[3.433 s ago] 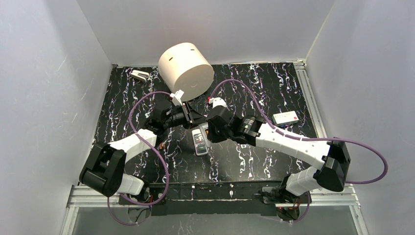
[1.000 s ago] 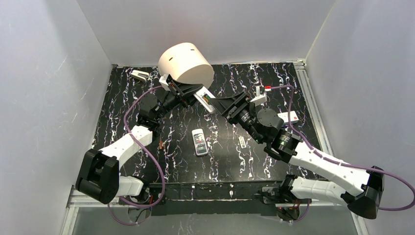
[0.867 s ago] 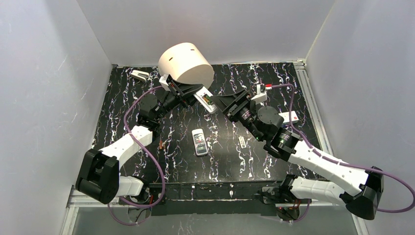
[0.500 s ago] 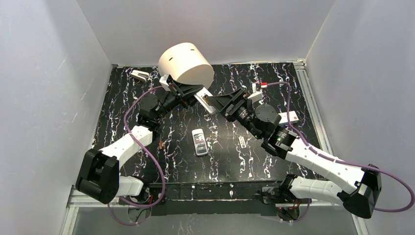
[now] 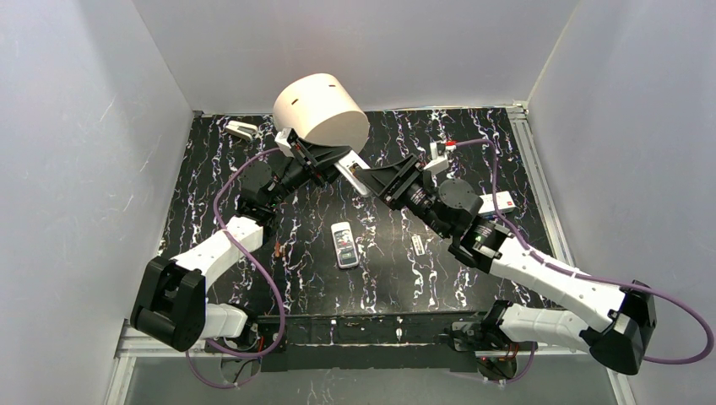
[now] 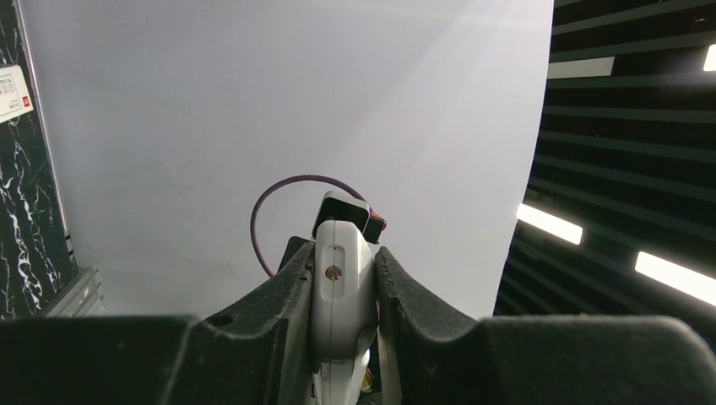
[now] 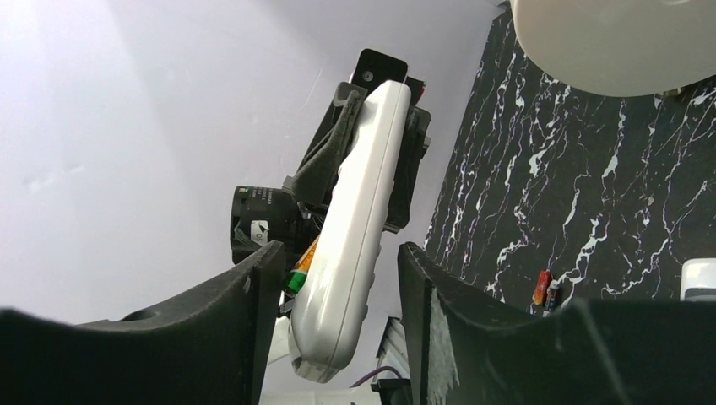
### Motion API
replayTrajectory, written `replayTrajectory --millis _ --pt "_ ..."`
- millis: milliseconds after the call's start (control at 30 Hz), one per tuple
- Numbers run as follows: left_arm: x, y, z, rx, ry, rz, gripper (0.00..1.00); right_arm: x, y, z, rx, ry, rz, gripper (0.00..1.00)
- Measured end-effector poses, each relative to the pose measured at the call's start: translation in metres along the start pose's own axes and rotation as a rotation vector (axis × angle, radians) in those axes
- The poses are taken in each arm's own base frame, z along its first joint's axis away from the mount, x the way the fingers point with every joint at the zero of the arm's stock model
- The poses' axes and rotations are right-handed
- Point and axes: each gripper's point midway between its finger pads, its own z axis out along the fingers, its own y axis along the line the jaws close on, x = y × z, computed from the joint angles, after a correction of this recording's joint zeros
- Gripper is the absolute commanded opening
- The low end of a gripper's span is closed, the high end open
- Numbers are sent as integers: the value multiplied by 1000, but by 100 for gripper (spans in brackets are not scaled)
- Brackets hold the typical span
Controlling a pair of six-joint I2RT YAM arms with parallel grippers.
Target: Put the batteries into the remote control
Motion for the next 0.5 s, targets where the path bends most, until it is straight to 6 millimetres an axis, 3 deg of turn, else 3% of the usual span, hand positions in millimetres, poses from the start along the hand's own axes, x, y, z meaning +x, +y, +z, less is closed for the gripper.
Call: replayTrajectory --millis 333,500 --pt "-5 6 0 -20 -16 30 0 10 -12 9 35 33 15 34" --pt "-10 6 -2 -22 -34 58 0 11 -15 15 59 44 43 33"
